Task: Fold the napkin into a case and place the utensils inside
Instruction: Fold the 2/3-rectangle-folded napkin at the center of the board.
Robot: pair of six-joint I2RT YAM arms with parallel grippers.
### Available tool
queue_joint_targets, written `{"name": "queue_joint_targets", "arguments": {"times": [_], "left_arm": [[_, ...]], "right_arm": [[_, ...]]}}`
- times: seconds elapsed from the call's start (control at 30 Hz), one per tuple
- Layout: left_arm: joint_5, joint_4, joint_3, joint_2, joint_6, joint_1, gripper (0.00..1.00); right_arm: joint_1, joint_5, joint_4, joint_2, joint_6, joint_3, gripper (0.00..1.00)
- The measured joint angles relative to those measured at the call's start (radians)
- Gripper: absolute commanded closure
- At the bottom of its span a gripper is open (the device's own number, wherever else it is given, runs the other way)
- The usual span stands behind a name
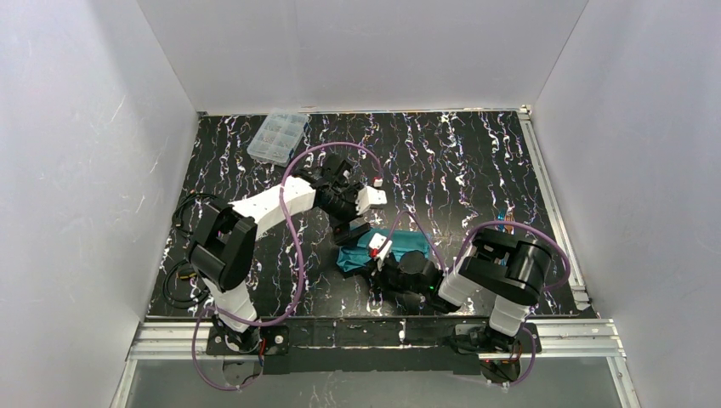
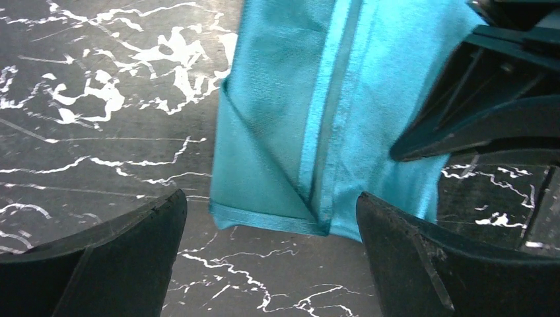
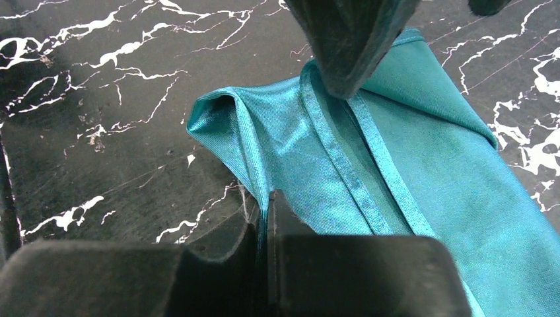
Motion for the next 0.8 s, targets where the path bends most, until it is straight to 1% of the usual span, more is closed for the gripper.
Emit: {"name": "queue_joint_targets", "arguments": {"times": [0.2, 0.37, 0.47, 0.57, 0.63, 0.7, 0.8], "left_arm": [[-0.083, 0.023, 0.013, -0.006, -0.025, 0.01, 0.01], [-0.158, -0.006, 0.13, -0.039, -0.068, 0.047, 0.01], [-0.114, -0.055, 0.203, -0.049, -0.072, 0.102, 0.02], [-0.064, -0.097, 0.227, -0.049, -0.06, 0.142, 0.1], [-0.04, -0.082, 0.185, -0.049, -0.064, 0.143, 0.13], [-0.022, -0.036, 0.102, -0.053, -0.074, 0.13, 0.19], [-0.006, 0.066, -0.074, -0.069, -0.103, 0.101, 0.27]], "right_arm": [[-0.004, -0.013, 0.014, 0.01, 0.043, 0.0, 0.89], [-0.007, -0.026, 0.019, 0.014, 0.055, 0.002, 0.91], [-0.01, -0.029, 0.021, 0.016, 0.061, 0.002, 0.92], [-0.011, -0.031, 0.026, 0.018, 0.065, 0.002, 0.92], [-0.011, -0.031, 0.027, 0.019, 0.066, 0.002, 0.92], [-0.011, -0.032, 0.027, 0.019, 0.066, 0.002, 0.92], [-0.012, -0.033, 0.027, 0.019, 0.069, 0.002, 0.92]]}}
